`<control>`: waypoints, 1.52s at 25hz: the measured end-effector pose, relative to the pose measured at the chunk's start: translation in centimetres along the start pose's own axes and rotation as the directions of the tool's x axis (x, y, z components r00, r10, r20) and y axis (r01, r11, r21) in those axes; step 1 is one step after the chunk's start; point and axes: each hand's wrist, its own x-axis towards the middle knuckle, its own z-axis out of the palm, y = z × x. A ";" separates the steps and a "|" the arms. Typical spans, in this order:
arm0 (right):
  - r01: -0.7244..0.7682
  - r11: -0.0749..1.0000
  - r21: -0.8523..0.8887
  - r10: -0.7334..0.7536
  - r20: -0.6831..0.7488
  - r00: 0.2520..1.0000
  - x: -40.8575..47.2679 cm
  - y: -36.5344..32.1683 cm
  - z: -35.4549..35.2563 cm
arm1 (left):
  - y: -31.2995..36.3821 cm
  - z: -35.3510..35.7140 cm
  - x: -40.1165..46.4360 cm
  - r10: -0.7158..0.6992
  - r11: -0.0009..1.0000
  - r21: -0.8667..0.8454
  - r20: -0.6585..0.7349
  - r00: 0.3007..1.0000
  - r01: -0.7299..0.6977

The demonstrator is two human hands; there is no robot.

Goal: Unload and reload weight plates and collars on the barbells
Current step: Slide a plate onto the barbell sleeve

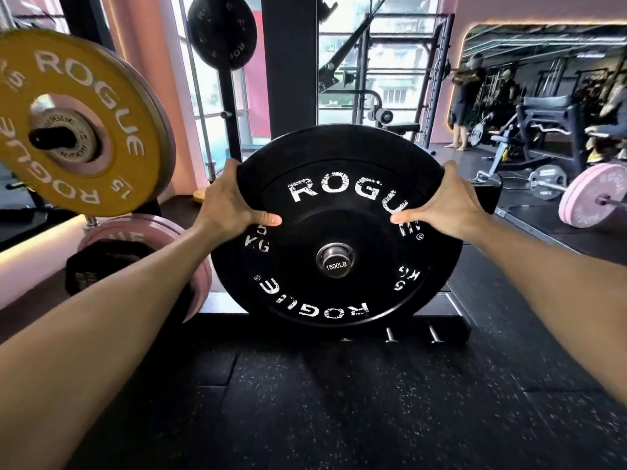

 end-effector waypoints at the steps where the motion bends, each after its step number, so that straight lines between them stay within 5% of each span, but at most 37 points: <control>1: 0.000 1.000 0.005 0.000 -0.007 1.000 0.3 0.1 0.3 | 0.0 0.2 0.5 0.005 1.000 0.014 -0.002 1.000 -0.005; 18: 0.075 0.992 0.101 -0.074 -0.012 0.997 16.7 3.7 7.6 | -8.5 7.7 15.6 -0.022 0.999 0.043 -0.024 0.999 0.023; 38: 0.079 0.995 -0.057 -0.084 -0.089 0.993 33.6 7.3 15.6 | -16.9 15.6 31.2 0.021 0.999 0.049 -0.097 0.995 -0.017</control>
